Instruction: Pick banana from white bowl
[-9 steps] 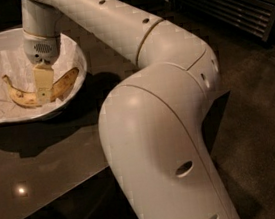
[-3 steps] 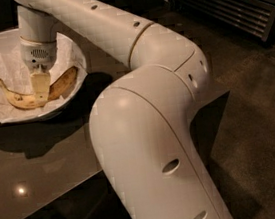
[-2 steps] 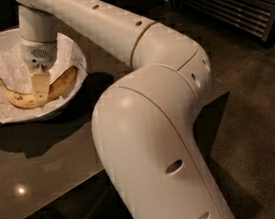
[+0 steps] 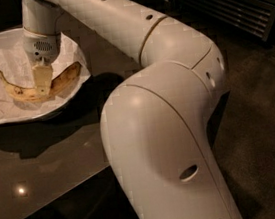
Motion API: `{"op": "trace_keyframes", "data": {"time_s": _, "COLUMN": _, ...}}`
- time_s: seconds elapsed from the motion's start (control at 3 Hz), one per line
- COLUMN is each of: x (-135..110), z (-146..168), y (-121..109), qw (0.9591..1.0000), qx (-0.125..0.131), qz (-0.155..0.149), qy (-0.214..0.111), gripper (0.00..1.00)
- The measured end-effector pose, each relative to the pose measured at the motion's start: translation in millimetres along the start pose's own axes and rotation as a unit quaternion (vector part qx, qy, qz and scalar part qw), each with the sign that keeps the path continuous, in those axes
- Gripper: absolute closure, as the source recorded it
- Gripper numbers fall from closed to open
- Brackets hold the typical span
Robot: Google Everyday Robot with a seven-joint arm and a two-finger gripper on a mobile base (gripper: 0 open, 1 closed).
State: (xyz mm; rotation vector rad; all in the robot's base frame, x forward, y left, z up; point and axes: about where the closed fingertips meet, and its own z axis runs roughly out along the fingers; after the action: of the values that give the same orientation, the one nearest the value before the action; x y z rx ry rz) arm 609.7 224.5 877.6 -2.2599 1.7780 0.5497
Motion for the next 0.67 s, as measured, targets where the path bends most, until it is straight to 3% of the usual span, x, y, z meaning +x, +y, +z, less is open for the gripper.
{"op": "trace_keyframes", "data": {"time_s": 0.67, "x": -4.8, "z": -31.7, "y": 2.4, "qw": 0.9996, "qx": 0.014, "qz": -0.018, "qy": -0.014, "gripper": 1.00}}
